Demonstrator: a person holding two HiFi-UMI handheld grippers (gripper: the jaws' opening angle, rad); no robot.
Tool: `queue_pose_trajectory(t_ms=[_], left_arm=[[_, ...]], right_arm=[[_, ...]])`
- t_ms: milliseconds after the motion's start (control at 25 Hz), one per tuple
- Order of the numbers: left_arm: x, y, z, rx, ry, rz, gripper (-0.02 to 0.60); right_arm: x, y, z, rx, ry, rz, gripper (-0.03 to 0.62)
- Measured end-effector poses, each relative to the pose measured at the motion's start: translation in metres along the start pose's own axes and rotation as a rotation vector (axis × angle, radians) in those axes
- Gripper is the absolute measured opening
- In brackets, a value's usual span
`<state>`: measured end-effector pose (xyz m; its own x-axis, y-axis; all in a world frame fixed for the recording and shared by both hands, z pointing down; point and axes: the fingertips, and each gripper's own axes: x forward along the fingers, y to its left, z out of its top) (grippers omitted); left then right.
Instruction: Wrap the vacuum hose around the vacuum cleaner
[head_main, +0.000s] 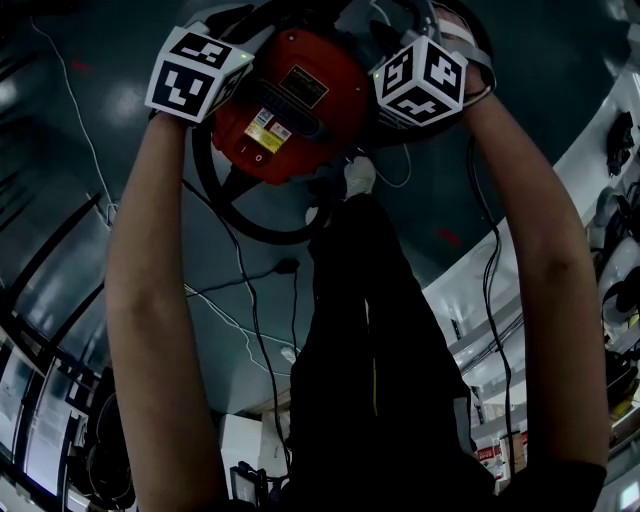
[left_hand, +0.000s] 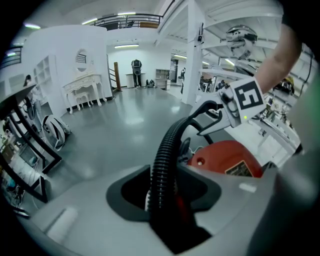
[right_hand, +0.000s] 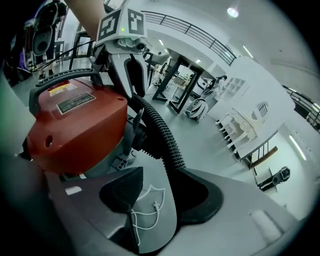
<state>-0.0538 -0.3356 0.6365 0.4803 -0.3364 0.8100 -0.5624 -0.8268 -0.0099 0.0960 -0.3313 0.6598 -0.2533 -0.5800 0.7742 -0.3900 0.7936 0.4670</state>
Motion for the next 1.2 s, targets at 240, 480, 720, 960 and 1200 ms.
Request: queue_pose_trajectory(t_ms=[240, 480, 720, 960, 1200], left_arm=[[-0.003, -0.001, 0.002, -0.015, -0.002, -0.007, 0.161], [-0.010, -0.003, 0.003, -0.008, -0.008, 0.007, 0.163], [-0.017, -0.013, 0.006, -0.003, 0.002, -0.002, 0.160], [-0.027, -0.021, 0.013, 0.001, -0.024, 0.016, 0.144], [-0.042, -0.027, 0.015, -0.009, -0.058, 0.060, 0.077]], right_arm=[[-0.006, 0.002, 0.005, 0.045, -0.011, 0.016, 0.182], [-0.014, 0.001, 0.012, 0.044, -0.024, 0.005, 0.120], [-0.024, 0.004, 0.015, 0.052, -0.030, 0.005, 0.068], [-0.039, 0.008, 0.016, 0.061, -0.029, -0.017, 0.000], [-0.053, 0.020, 0.014, 0.088, -0.026, -0.005, -0.003]])
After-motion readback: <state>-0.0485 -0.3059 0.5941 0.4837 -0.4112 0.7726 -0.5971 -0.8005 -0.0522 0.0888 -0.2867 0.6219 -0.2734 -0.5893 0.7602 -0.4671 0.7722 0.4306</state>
